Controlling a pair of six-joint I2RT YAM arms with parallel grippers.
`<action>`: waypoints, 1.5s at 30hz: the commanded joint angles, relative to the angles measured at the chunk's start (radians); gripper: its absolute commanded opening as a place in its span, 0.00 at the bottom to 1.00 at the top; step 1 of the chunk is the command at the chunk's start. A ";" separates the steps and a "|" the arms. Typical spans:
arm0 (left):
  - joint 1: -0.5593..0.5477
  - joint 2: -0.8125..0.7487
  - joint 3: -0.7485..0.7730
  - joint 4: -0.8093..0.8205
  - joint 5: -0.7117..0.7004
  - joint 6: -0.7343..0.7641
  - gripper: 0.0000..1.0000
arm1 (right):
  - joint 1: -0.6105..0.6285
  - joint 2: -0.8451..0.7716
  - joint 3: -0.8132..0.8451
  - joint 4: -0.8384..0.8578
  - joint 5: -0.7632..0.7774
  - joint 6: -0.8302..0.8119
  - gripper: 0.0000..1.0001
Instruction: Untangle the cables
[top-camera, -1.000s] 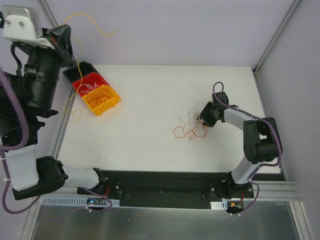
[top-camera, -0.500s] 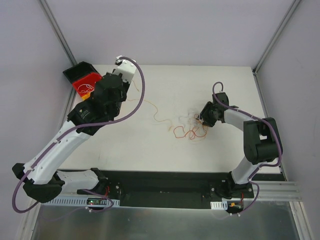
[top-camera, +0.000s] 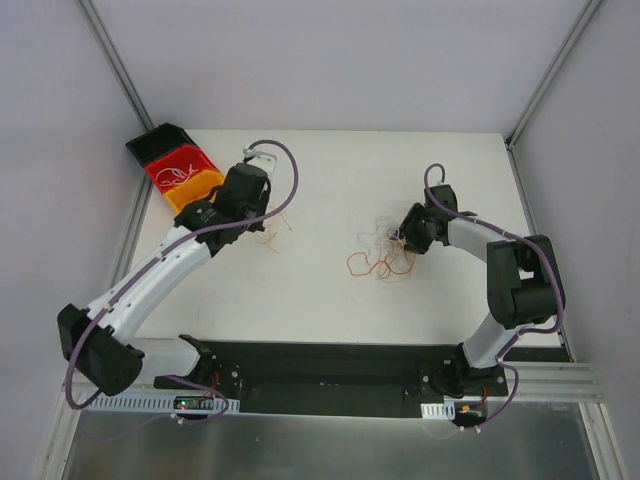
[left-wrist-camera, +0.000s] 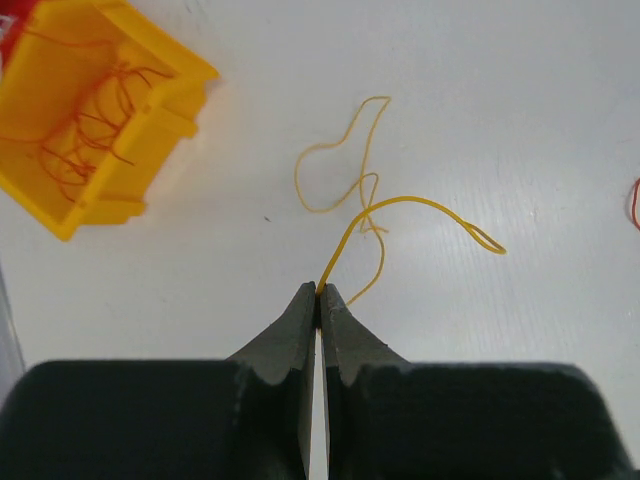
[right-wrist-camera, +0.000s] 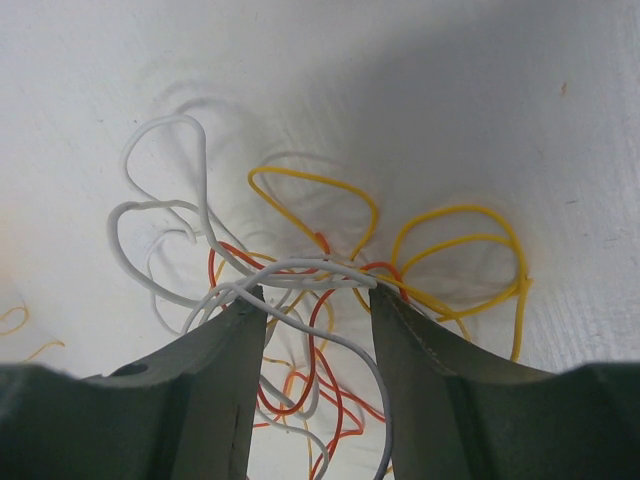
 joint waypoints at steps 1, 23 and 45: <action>0.075 0.110 -0.005 -0.012 0.235 -0.090 0.00 | 0.009 -0.022 -0.005 0.017 -0.018 -0.019 0.49; 0.188 0.540 0.099 0.051 0.391 -0.093 0.82 | 0.032 -0.017 0.002 0.032 -0.042 -0.044 0.49; 0.184 0.821 0.285 0.065 0.423 0.084 0.53 | 0.038 -0.031 -0.016 0.066 -0.064 -0.053 0.49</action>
